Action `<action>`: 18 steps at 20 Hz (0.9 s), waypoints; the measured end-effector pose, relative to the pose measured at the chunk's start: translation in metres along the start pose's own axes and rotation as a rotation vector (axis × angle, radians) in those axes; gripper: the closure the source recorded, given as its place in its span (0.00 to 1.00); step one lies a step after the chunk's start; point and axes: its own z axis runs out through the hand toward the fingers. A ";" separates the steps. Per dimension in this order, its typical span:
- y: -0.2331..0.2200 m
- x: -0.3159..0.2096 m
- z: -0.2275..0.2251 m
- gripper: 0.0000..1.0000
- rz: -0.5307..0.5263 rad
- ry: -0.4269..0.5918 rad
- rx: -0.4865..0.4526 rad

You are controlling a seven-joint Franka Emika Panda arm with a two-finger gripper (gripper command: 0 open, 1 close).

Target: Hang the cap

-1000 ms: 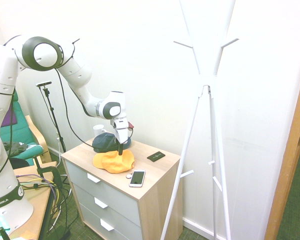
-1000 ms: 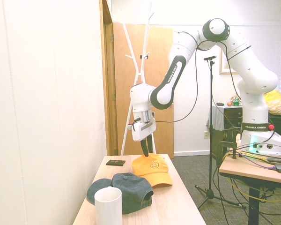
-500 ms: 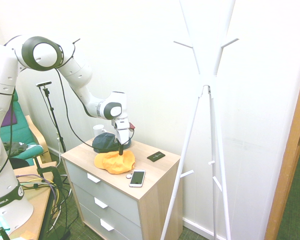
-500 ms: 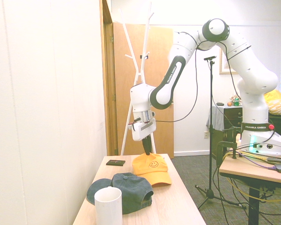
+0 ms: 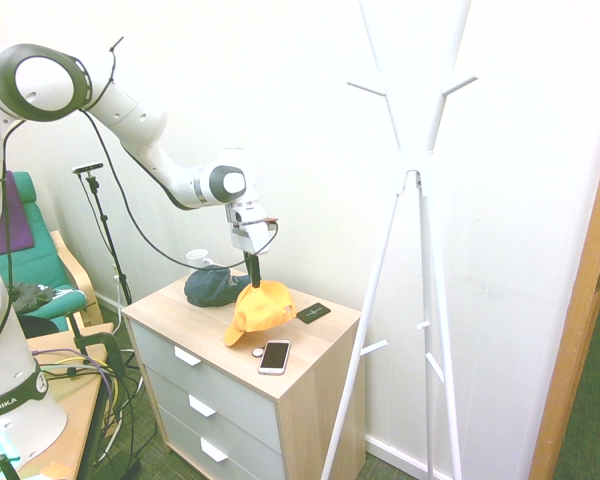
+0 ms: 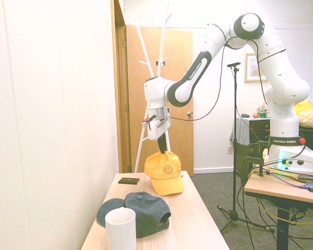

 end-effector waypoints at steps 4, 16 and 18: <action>0.021 0.021 -0.063 1.00 -0.024 0.155 -0.040; 0.107 0.091 -0.256 1.00 0.032 0.577 -0.233; 0.120 0.099 -0.275 1.00 0.039 0.626 -0.274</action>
